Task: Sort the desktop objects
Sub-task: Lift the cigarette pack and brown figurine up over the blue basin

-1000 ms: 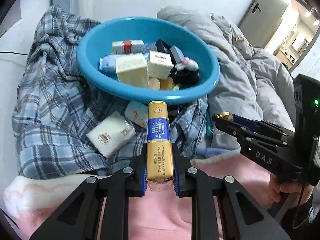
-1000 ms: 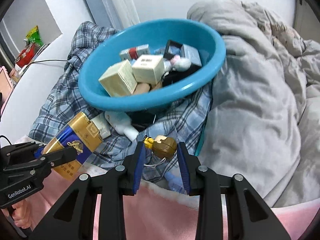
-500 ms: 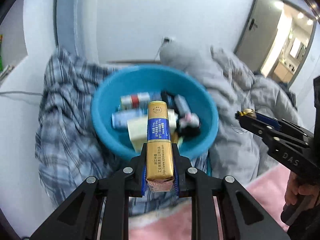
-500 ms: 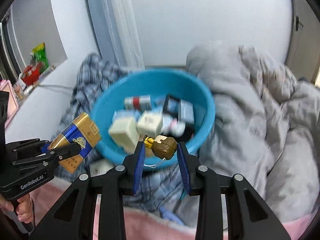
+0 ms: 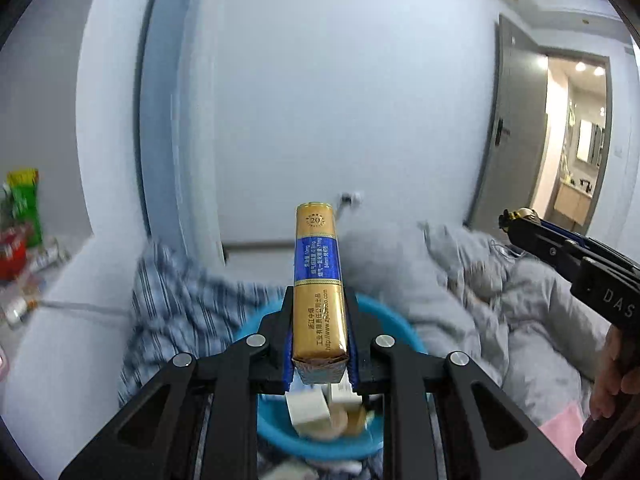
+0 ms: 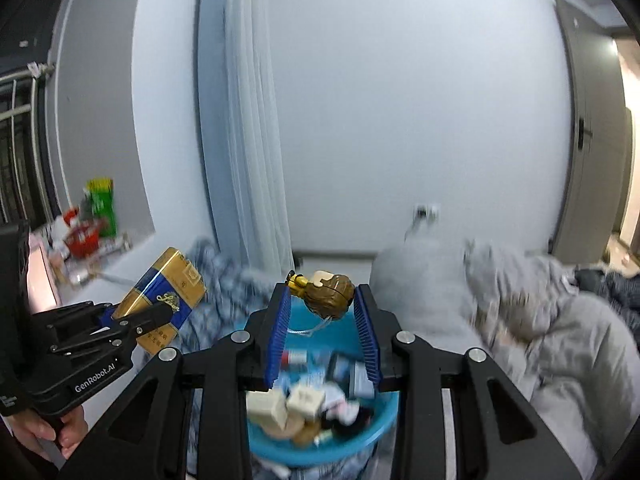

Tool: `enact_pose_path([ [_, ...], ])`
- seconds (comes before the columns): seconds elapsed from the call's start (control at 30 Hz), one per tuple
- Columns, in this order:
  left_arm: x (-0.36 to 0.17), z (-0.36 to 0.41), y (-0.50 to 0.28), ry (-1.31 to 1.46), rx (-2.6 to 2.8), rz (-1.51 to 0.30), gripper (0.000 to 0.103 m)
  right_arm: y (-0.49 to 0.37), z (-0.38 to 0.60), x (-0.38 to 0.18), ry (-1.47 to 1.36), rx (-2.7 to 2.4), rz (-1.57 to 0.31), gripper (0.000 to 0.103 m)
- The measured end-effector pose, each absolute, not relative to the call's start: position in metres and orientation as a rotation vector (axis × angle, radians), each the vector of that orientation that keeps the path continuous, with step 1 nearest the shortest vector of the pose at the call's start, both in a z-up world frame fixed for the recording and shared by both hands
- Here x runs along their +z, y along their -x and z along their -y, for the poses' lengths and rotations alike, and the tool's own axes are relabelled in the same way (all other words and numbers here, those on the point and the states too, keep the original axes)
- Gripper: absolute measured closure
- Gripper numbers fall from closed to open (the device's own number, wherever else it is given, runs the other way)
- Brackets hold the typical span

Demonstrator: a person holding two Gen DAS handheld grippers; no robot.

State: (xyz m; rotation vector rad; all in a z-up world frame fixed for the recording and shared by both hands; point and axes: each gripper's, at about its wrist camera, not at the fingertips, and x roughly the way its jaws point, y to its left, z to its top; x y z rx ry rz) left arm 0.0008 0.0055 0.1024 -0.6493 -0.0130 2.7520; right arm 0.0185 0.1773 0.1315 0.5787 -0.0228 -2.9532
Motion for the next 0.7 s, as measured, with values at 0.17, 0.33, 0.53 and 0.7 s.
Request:
enact_pose_path([
  [0.17,0.136,-0.002,-0.011,0.466,2.824,0.009,0.082,-0.032,-0.177,0.165,-0.398,-2.987,0.039,0.071],
  [0.33,0.141,0.007,-0.027,0.360,2.776,0.100,0.082,-0.055,-0.177,0.164,-0.253,-3.010,0.065,0.071],
  [0.53,0.135,0.006,-0.058,0.301,2.754,0.069,0.082,-0.086,-0.184,0.147,-0.107,-3.057,0.079,0.071],
  [0.7,0.129,-0.002,-0.071,0.244,2.802,0.047,0.082,-0.084,-0.192,0.132,-0.145,-3.024,0.127,0.071],
])
